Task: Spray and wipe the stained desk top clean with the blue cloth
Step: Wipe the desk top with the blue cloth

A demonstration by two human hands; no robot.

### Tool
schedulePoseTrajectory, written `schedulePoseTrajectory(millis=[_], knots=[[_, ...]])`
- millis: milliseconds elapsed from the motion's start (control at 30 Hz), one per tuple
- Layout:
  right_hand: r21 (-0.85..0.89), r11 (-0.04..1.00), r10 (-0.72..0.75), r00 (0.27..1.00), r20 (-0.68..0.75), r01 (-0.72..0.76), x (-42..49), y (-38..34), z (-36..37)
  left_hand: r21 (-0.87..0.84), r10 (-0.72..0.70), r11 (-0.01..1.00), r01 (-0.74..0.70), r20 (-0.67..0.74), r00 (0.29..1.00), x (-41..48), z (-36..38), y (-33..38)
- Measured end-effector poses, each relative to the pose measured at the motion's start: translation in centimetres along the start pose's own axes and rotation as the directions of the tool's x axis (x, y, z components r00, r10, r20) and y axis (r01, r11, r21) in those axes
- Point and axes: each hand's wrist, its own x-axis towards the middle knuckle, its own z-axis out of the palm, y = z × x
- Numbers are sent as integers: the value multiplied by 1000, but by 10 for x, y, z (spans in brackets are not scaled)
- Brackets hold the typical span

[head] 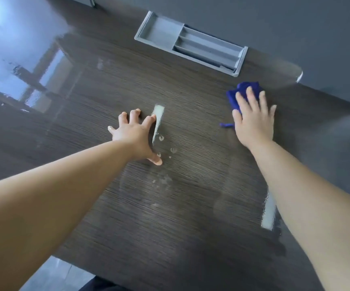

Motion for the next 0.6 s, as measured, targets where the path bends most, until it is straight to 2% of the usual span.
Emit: schedulePoseTrajectory(millis=[67, 100, 133, 200, 233, 300, 333, 367, 400, 433, 467, 500, 533, 567, 600], knots=[[51, 967, 251, 968, -8, -250, 14, -30, -2, -1, -2, 1000, 2, 12, 1000, -2, 1, 0], [79, 958, 278, 961, -7, -276, 16, -53, -1, -4, -2, 1000, 2, 9, 1000, -2, 2, 0], [90, 968, 237, 971, -3, -236, 15, -79, 0, -7, -1, 1000, 1, 5, 1000, -1, 1, -1], [61, 998, 1, 1000, -6, -1, 0, -120, 10, -15, 6, 1000, -6, 6, 1000, -2, 1, -1], [45, 986, -162, 987, 3, 161, -14, -131, 15, -16, 13, 1000, -13, 2, 1000, -2, 2, -3], [30, 897, -442, 897, 16, 442, -39, -122, 21, -18, 36, 999, -36, -20, 999, -4, 6, -6], [34, 859, -511, 859, 13, 510, -42, -107, 21, -20, 57, 998, -58, -31, 998, -6, 8, -10], [21, 856, -516, 857, 5, 516, -42, -91, 20, -26, 90, 995, -91, -40, 995, -8, 9, -16], [6, 891, -454, 891, 1, 454, -38, -72, 18, -42, 121, 992, -123, -50, 991, -11, 11, -20], [10, 948, -317, 948, 1, 317, -31, -59, 16, -67, 145, 987, -149, -61, 988, -12, 10, -26], [31, 993, -117, 993, 0, 117, -21, -57, 13, -105, 157, 981, -165, -77, 985, -11, 7, -34], [57, 994, 92, 996, -14, -91, -10, -62, 11, -147, 157, 975, -170, -95, 983, -11, 2, -39], [85, 962, 262, 964, -35, -258, 2, -78, 8, -174, 154, 969, -173, -118, 981, -8, -5, -46], [111, 927, 365, 930, -46, -359, 11, -99, 7, -178, 148, 969, -173, -148, 978, -5, -12, -51], [125, 919, 381, 923, -51, -373, 18, -124, 8, -157, 138, 973, -166, -178, 974, 1, -20, -57]])
